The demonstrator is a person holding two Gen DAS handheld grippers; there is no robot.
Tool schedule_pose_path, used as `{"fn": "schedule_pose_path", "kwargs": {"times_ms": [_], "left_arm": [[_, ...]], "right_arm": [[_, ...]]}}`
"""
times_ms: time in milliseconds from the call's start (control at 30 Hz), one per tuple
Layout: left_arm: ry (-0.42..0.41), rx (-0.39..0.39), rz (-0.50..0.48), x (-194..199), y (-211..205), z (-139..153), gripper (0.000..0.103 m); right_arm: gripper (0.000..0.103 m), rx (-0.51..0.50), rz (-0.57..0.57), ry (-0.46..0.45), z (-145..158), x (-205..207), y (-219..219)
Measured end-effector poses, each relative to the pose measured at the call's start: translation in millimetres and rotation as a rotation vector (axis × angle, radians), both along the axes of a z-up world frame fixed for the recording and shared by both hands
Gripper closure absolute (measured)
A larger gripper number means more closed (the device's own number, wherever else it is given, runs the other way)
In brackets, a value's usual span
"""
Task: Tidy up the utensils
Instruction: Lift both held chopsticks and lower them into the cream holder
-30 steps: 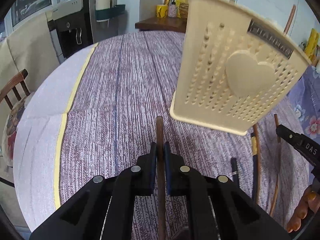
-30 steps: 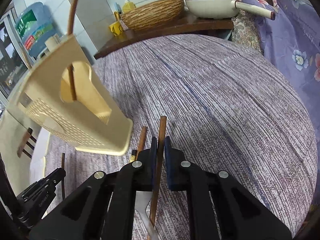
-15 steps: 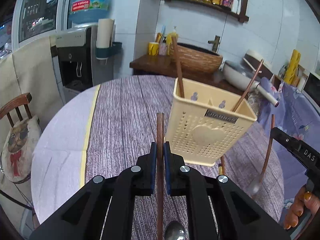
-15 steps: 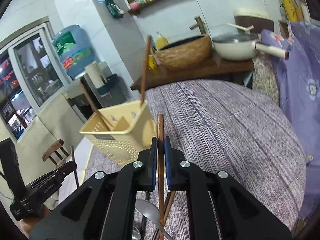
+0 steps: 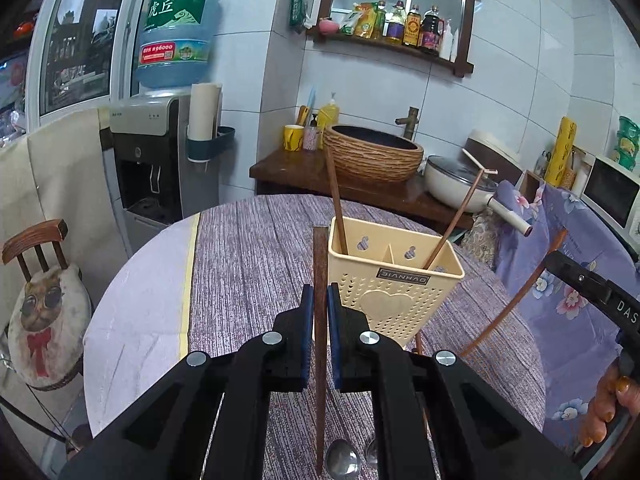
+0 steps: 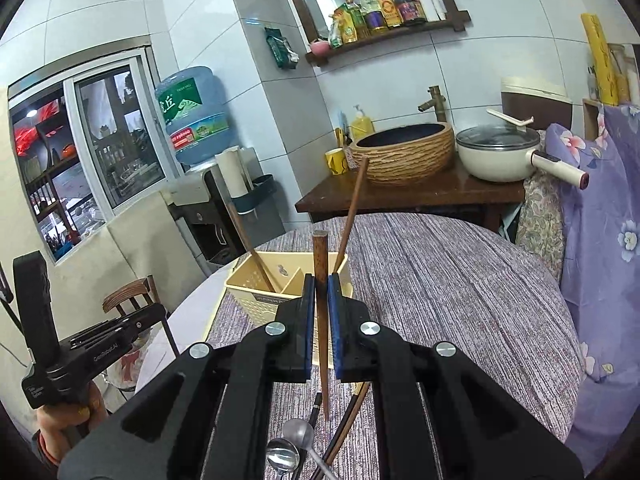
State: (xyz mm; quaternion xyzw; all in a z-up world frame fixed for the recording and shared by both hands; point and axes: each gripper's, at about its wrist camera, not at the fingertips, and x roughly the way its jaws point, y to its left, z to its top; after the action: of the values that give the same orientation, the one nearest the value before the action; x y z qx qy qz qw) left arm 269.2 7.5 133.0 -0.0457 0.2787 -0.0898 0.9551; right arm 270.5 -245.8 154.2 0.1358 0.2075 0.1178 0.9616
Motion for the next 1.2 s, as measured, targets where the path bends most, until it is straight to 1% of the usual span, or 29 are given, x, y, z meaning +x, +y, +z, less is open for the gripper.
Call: {"fn": "schedule_pose_path", "kwargs": {"times_ms": [233, 333, 433, 567, 700, 800, 867, 933, 1067, 1133, 1200], "left_arm": [[-0.034, -0.014, -0.015, -5, 1, 25, 0.095], [-0.052, -0.019, -0.023, -4, 1, 42, 0.095], [-0.059, -0.029, -0.045, 0, -2, 63, 0.095], [-0.115, -0.042, -0.06, 1, -7, 102, 0.095], [-0.179, -0.072, -0.043, 12, -10, 137, 0.095], [-0.204, -0.093, -0.022, 27, -13, 150, 0.095], [-0.204, -0.096, -0.006, 39, -17, 148, 0.095], [-0.212, -0.083, 0.009, 45, -21, 140, 0.095], [-0.219, -0.045, 0.017, 54, -33, 115, 0.095], [-0.197, -0.021, 0.014, 57, -38, 99, 0.095], [-0.169, -0.014, 0.012, 60, -40, 81, 0.095]], "right_arm": [[0.095, 0.013, 0.035, -0.011, 26, 0, 4], [0.095, -0.003, 0.057, -0.023, 45, 1, 8], [0.096, -0.027, 0.064, -0.053, 69, 3, 14], [0.096, -0.04, 0.053, -0.095, 103, 10, 18], [0.096, -0.054, 0.027, -0.152, 136, 21, 23], [0.096, -0.072, -0.003, -0.188, 151, 31, 27], [0.096, -0.071, -0.017, -0.195, 151, 39, 28], [0.096, -0.088, -0.036, -0.203, 145, 47, 30], [0.095, -0.118, -0.066, -0.176, 114, 67, 33], [0.095, -0.115, -0.073, -0.137, 94, 78, 32], [0.095, -0.104, -0.073, -0.104, 77, 85, 31]]}}
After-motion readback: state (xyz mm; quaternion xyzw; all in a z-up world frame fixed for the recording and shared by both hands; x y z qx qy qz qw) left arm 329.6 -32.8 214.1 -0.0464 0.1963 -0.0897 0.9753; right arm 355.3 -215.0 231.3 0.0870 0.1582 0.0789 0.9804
